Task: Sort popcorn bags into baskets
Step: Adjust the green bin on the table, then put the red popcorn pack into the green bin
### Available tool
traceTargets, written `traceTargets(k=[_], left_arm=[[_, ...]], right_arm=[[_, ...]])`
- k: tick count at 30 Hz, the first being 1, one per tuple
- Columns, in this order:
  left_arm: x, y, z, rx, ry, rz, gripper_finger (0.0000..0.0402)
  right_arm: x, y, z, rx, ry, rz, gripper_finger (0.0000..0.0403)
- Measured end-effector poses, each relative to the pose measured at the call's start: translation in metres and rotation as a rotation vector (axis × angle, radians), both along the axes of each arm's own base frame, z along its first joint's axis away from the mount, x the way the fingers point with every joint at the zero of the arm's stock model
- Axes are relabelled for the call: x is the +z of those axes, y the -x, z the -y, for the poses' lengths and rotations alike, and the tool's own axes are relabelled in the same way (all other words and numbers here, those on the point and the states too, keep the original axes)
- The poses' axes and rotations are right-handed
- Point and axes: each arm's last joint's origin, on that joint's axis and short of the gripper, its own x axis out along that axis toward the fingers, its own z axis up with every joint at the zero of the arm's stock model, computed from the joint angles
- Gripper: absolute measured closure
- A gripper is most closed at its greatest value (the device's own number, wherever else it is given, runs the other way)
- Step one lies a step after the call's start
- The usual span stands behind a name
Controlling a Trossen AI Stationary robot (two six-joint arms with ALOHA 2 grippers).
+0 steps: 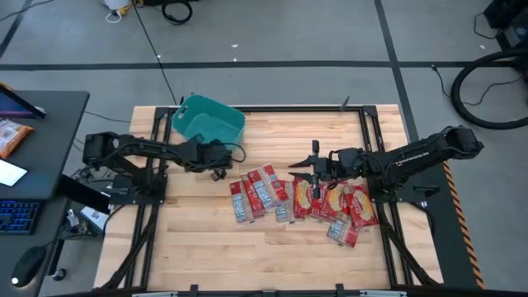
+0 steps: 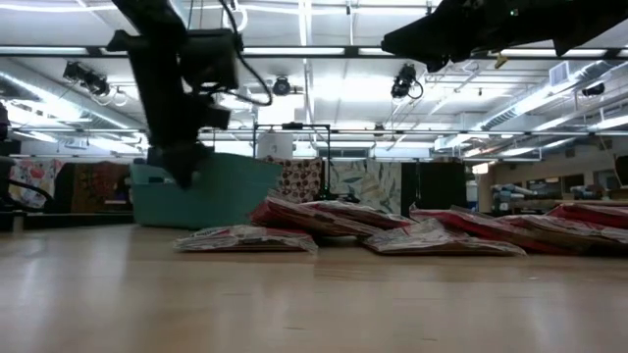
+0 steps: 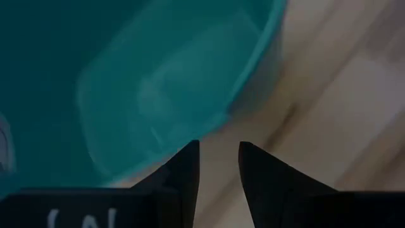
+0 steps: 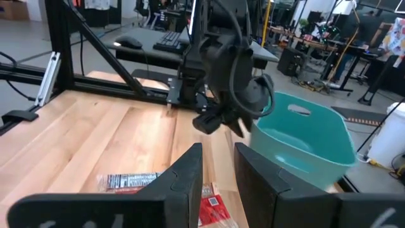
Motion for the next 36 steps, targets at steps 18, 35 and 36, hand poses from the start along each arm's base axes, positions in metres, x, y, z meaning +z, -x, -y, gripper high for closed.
traceTargets(k=[18,35,36], left_arm=[[0.033,-0.045,0.045,-0.520,0.211,0.217,0.0285],[0.029,-0.044,0.089,-0.788,0.133,0.119,0.0285],[0.027,-0.046,0.091,-0.792,0.135,0.120,0.0285]], right_arm=[[-0.004,0.000,0.000,-0.005,0.000,-0.037,0.0306],[-0.005,0.001,0.000,-0.008,-0.012,-0.047,0.0306],[-0.005,0.001,0.000,-0.009,-0.015,-0.047,0.0306]])
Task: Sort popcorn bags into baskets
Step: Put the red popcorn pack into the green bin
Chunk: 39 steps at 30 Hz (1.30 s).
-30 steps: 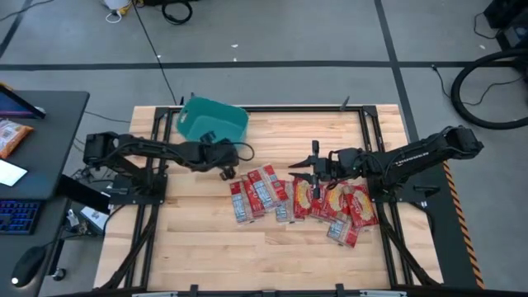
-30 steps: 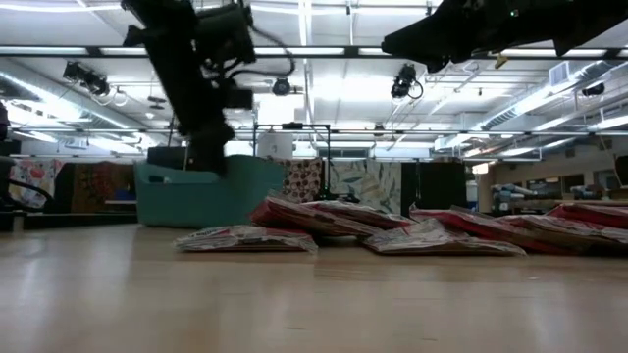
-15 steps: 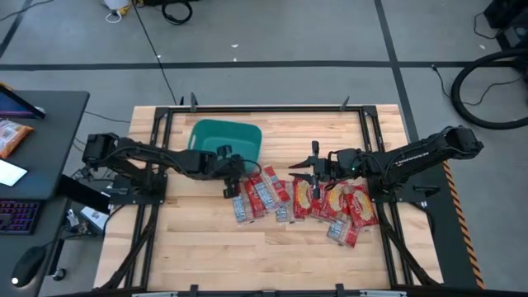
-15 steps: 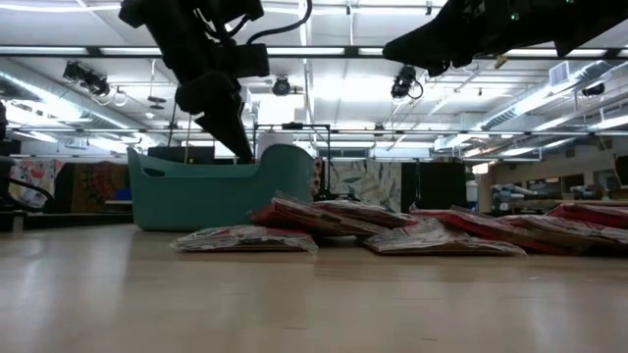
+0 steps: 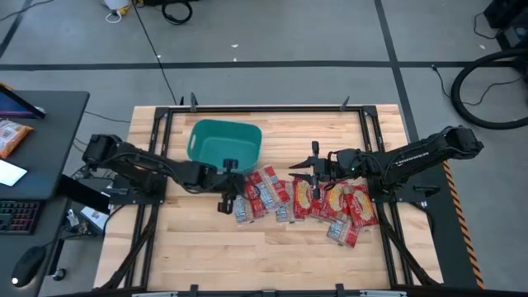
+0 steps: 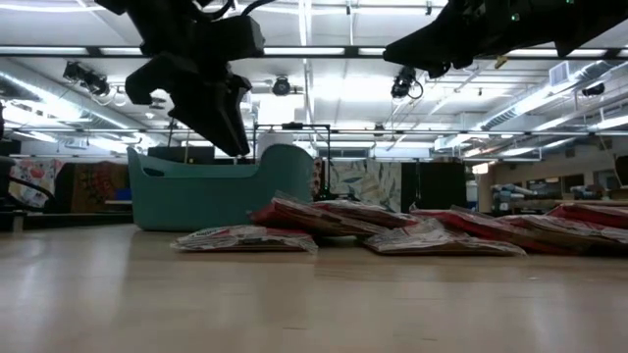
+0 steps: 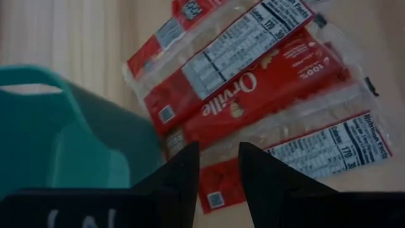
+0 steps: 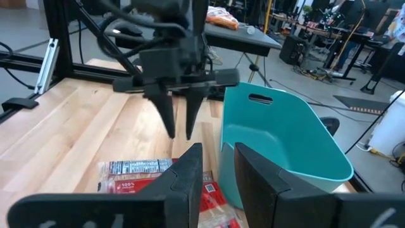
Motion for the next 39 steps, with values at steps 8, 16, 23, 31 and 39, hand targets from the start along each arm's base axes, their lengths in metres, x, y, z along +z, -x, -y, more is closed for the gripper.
traceTargets(k=[8,16,23,31,39], left_arm=[[-0.030,-0.013,0.031,-0.056,-0.029,-0.012,0.0282],[-0.058,-0.018,0.062,-0.129,-0.247,-0.003,0.0214],[-0.079,-0.021,0.069,-0.228,-0.540,-0.069,0.0198],[-0.089,-0.028,0.066,-0.232,-0.572,-0.069,0.0222],[-0.088,-0.030,0.065,-0.221,-0.616,-0.054,0.0249]], right_arm=[[-0.001,0.000,0.000,-0.001,-0.009,-0.011,0.0306],[-0.002,0.000,0.000,-0.002,-0.010,-0.014,0.0306],[-0.002,0.000,0.000,-0.004,-0.024,-0.014,0.0307],[-0.002,0.000,0.000,-0.005,-0.024,-0.014,0.0307],[-0.002,0.000,0.000,-0.005,-0.024,-0.018,0.0308]])
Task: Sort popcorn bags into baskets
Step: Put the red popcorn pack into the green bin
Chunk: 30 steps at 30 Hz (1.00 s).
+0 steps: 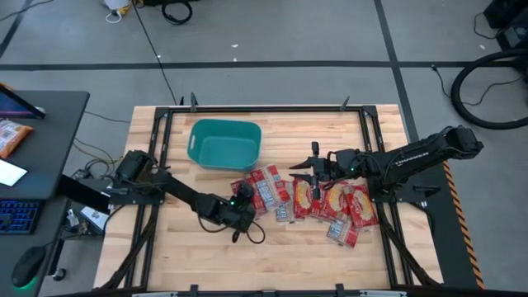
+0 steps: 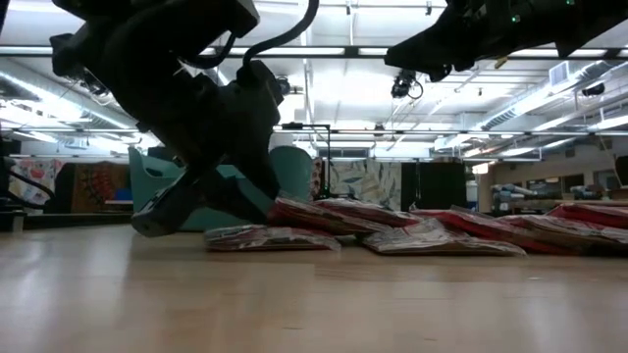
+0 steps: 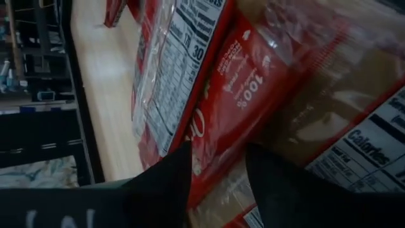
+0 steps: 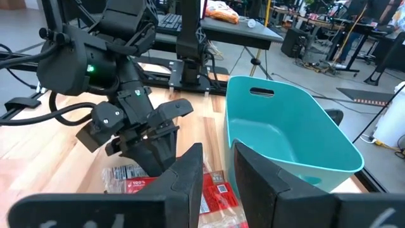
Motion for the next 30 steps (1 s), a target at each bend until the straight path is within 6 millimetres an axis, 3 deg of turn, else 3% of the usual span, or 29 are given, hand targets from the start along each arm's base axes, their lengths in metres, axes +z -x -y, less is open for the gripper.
traceTargets(k=[8,19,30], left_arm=[[0.001,-0.003,-0.002,-0.012,0.022,0.015,0.0260],[0.000,-0.009,-0.022,0.038,0.040,0.003,0.0265],[0.000,-0.012,-0.027,0.035,0.116,0.001,0.0349]], right_arm=[[0.000,0.000,0.000,0.000,0.000,-0.001,0.0308],[0.000,0.000,0.000,0.003,-0.001,-0.001,0.0308],[0.000,0.000,0.000,0.006,-0.001,-0.001,0.0308]])
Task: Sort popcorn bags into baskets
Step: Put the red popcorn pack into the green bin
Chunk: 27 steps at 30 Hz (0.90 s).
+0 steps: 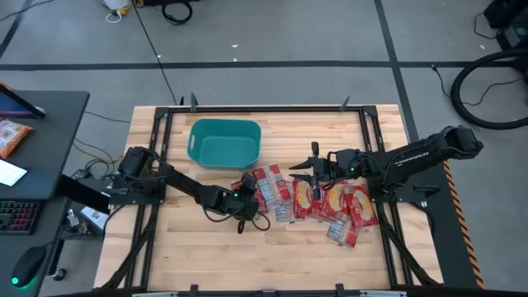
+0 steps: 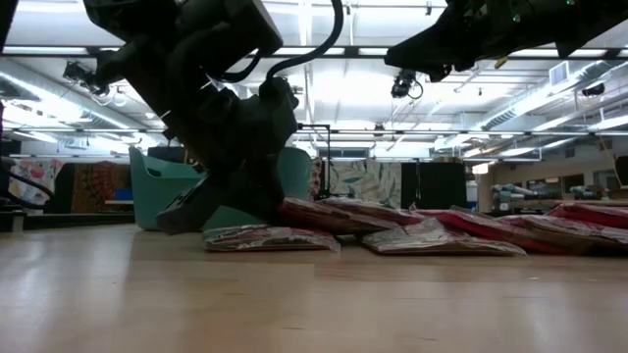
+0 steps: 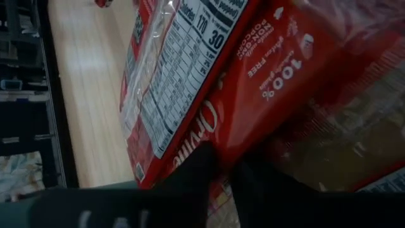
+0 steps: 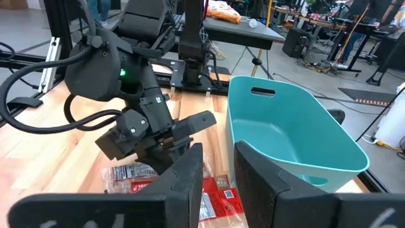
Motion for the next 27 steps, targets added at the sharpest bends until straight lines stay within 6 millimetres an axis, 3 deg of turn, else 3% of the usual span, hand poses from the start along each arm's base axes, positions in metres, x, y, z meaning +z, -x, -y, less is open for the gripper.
traceTargets(k=[5,12,17,22,27], left_arm=[[0.016,0.005,0.004,0.005,0.042,0.036,0.0392],[0.073,0.021,0.000,0.037,0.187,0.186,0.0393],[0.112,0.040,-0.011,0.092,0.448,0.274,0.0393],[0.136,0.056,-0.030,0.159,0.777,0.278,0.0393],[0.163,0.070,-0.046,0.187,0.936,0.385,0.0393]], right_arm=[[0.000,0.000,0.000,0.000,0.000,-0.002,0.0308],[-0.001,0.000,0.000,0.001,0.001,-0.009,0.0308],[-0.001,0.000,0.000,-0.001,0.002,-0.016,0.0308],[-0.001,0.000,0.000,0.002,0.042,-0.017,0.0308],[-0.004,0.001,0.000,0.001,0.052,-0.042,0.0308]])
